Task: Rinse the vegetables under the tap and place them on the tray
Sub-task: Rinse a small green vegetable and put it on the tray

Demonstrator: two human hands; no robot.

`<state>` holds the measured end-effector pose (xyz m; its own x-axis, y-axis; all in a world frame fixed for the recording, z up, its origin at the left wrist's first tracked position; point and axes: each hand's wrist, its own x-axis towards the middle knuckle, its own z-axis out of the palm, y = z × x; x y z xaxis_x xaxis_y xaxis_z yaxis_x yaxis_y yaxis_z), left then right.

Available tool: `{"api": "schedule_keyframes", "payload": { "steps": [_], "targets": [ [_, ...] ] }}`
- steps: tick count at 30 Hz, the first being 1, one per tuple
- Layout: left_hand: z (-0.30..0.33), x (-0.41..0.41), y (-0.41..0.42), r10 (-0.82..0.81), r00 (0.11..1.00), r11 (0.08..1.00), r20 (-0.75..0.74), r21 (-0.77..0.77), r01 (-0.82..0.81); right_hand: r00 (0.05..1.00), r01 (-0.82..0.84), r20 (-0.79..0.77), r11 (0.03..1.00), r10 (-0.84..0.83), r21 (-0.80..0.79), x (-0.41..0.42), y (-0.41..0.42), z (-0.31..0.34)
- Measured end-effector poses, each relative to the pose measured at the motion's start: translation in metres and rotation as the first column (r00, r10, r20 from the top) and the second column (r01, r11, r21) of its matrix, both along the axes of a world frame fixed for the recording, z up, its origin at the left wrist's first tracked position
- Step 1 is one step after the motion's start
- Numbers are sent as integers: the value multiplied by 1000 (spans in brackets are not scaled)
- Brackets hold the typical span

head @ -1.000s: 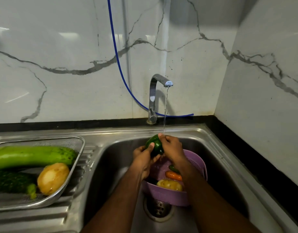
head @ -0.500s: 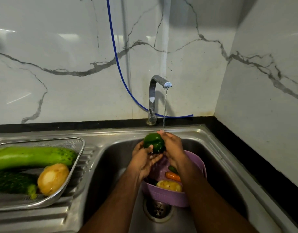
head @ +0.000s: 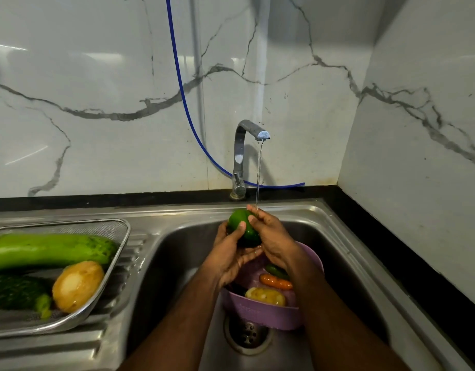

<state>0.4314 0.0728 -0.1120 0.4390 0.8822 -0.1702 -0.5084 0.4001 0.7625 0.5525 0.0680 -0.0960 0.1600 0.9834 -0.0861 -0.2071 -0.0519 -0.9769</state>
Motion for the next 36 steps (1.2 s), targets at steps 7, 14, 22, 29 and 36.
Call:
{"api": "schedule_keyframes", "payload": {
  "steps": [7, 14, 22, 29, 36],
  "targets": [
    [-16, 10, 0, 179, 918, 901, -355, 433, -8, 956, 289, 110, 943, -273, -166, -3, 5, -1],
    [-20, 2, 12, 427, 759, 817, -492, 570, -90, 953, -55, -304, 973, -17, -226, 5, -5, 6],
    [-13, -1, 9, 454, 728, 784, -514, 618, -53, 979, -89, -189, 992, 72, -85, 3, -10, 8],
    [-13, 0, 7, 498, 694, 756, -520, 652, -55, 959, 225, 193, 972, -209, -62, -18, 9, -3],
    [-17, -8, 18, 476, 679, 808, -559, 583, -86, 971, -111, -223, 990, 88, -91, -5, 1, -1]
  ]
}}
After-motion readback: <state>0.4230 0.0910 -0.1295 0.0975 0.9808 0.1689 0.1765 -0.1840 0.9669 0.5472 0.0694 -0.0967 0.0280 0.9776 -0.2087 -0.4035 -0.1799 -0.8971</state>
